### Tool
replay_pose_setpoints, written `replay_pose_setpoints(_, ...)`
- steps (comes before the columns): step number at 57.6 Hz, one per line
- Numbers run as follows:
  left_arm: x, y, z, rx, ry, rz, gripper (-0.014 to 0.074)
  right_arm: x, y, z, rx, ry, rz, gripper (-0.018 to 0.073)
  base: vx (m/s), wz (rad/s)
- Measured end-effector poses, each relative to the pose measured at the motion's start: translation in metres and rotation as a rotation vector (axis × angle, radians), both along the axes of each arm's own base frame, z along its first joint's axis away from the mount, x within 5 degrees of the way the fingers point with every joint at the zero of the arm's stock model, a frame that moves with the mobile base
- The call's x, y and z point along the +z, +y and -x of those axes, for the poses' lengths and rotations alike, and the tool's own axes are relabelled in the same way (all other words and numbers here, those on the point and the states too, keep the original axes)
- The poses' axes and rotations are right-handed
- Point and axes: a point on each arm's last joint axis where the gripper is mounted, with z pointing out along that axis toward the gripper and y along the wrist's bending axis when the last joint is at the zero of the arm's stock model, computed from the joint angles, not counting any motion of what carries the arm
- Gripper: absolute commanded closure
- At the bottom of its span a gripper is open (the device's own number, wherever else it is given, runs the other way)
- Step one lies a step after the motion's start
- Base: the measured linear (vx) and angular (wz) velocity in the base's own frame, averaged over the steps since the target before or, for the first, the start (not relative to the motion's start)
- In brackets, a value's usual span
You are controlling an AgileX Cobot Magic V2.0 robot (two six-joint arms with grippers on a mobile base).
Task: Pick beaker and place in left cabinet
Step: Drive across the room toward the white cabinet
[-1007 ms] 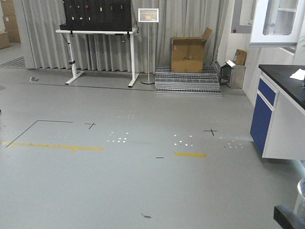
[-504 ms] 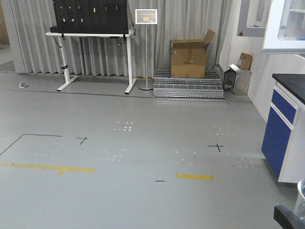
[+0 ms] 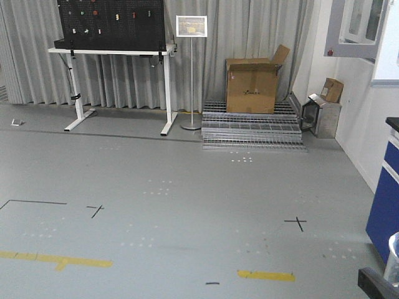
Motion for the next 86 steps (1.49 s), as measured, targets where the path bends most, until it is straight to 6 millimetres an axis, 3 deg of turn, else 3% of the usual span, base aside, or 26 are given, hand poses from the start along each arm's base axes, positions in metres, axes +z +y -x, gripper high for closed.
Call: replay_pose_setpoints(86,0.0000,0.0000,0.0000,0.000,0.000,0.000,0.0595,-0.0003,-0.0001,0.0002,0.000,0.000,0.000,0.0564,0.55,-0.02)
